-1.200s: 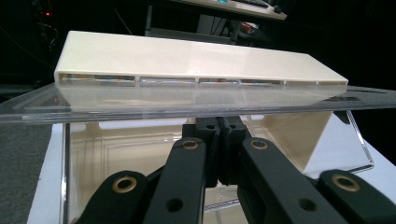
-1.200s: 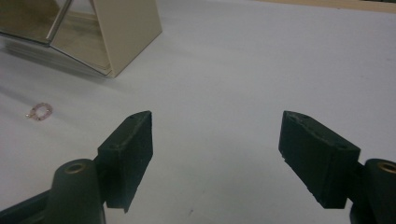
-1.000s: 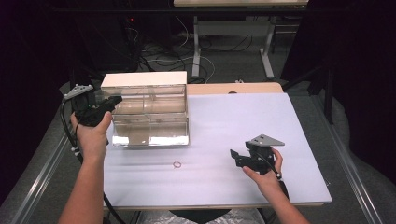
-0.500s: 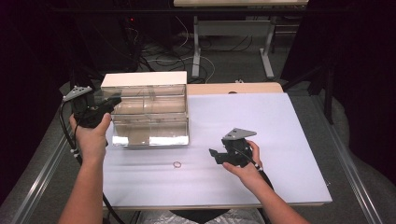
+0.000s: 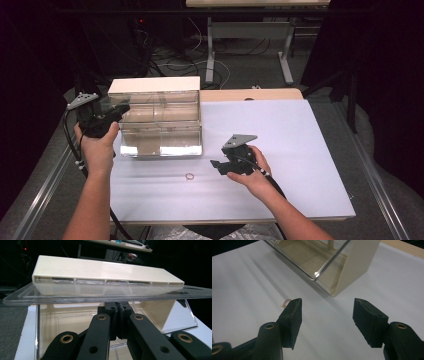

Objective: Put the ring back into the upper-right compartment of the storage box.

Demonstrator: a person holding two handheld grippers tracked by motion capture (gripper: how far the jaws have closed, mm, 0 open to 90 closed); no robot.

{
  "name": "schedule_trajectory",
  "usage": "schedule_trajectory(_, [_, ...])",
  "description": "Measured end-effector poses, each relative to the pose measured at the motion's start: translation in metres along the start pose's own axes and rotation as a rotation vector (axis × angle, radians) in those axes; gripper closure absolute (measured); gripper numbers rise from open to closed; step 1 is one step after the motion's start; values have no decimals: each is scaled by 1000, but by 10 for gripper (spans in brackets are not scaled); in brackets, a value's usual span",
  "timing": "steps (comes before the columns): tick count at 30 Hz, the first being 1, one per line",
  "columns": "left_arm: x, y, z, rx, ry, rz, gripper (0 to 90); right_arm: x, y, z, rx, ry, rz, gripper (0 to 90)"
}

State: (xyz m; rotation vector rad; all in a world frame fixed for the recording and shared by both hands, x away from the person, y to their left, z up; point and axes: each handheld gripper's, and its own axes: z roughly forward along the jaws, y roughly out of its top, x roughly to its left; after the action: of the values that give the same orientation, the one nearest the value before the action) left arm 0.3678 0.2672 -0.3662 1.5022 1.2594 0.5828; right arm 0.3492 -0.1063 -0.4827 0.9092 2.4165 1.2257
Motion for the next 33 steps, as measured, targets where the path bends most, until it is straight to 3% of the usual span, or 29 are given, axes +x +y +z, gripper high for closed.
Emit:
schedule_trajectory(4, [0,0,0,-2,0,-1,900,2,4,4,9,13,-11,414])
schedule_trajectory(7, [-1,0,0,1,-1,1,900,5,8,12,33,56,-41,453])
schedule_trajectory(11, [-1,0,0,0,-4,2,900,9,11,19,76,77,-46,493])
schedule_trajectory(18, [-1,0,0,-2,-5,3,900,14,13,32,88,115,-44,544])
schedule_trajectory(20, [-1,0,0,-1,-7,1,900,16,15,35,112,129,-50,559])
schedule_trajectory(21, [-1,0,0,-3,-7,3,900,18,15,37,111,143,-42,563])
schedule_trajectory(22, [-1,0,0,-3,-7,2,900,17,15,40,91,191,-42,569])
schedule_trajectory(23, [-1,0,0,-3,-7,3,900,19,16,40,125,153,-44,571])
schedule_trajectory(28, [-1,0,0,-3,-8,3,900,22,16,48,127,156,-65,602])
schedule_trajectory(30, [-1,0,0,-3,-8,2,900,24,16,51,141,152,-49,608])
schedule_trajectory(33, [-1,0,0,-2,-9,1,900,25,16,58,146,176,-58,619])
